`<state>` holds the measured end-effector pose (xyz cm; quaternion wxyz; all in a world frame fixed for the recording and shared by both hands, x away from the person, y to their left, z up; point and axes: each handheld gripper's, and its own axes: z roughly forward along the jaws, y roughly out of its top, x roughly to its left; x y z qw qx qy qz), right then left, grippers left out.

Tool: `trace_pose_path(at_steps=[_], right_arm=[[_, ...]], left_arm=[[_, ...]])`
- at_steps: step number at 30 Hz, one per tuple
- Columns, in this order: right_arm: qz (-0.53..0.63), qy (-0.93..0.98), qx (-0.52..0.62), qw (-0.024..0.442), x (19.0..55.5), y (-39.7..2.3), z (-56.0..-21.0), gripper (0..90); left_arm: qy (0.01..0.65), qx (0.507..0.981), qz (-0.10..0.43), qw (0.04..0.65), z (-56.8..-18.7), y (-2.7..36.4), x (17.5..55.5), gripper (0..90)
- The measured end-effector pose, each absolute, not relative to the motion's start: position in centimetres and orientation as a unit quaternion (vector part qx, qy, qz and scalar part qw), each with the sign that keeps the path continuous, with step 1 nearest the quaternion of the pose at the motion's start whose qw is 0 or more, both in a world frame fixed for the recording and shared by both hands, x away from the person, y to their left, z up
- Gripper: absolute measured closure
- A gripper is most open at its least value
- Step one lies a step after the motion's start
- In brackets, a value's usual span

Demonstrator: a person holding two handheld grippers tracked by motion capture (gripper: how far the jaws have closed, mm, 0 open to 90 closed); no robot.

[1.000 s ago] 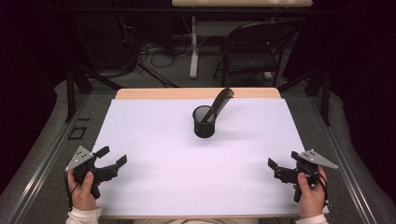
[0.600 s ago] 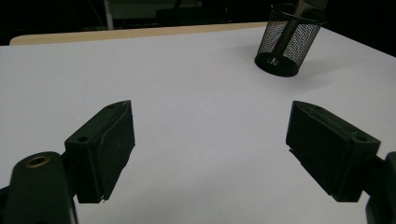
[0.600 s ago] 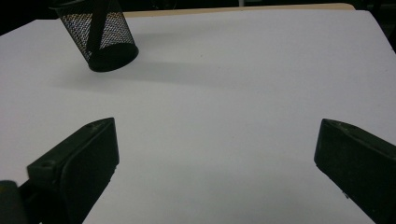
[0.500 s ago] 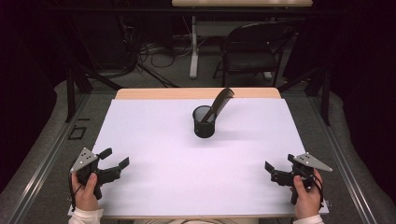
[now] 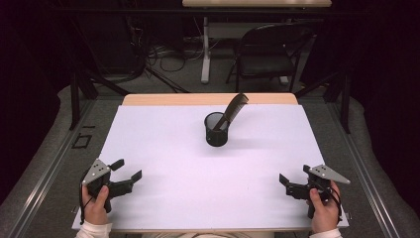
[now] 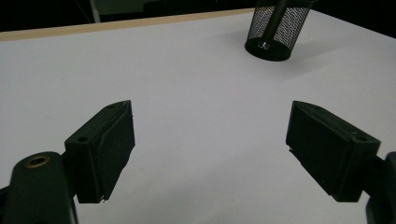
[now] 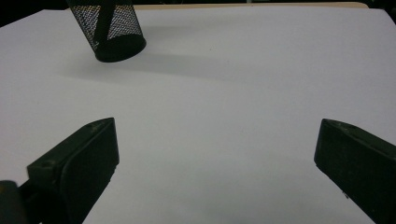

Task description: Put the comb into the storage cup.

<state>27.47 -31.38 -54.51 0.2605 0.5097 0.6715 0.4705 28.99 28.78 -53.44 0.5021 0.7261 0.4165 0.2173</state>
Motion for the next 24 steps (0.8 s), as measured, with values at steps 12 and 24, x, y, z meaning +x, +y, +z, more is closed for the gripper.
trace_pose_path(at_steps=[12, 24], right_arm=[[0.464, 0.682, 0.505, 0.255, 27.53, -31.24, -54.71, 0.0], [0.465, 0.684, 0.502, 0.254, 27.62, -31.05, -54.84, 0.0]], left_arm=[[0.407, 0.736, 0.210, 0.498, -53.82, 28.38, 29.18, 15.8], [0.404, 0.740, 0.207, 0.496, -53.95, 28.18, 29.26, 15.8]])
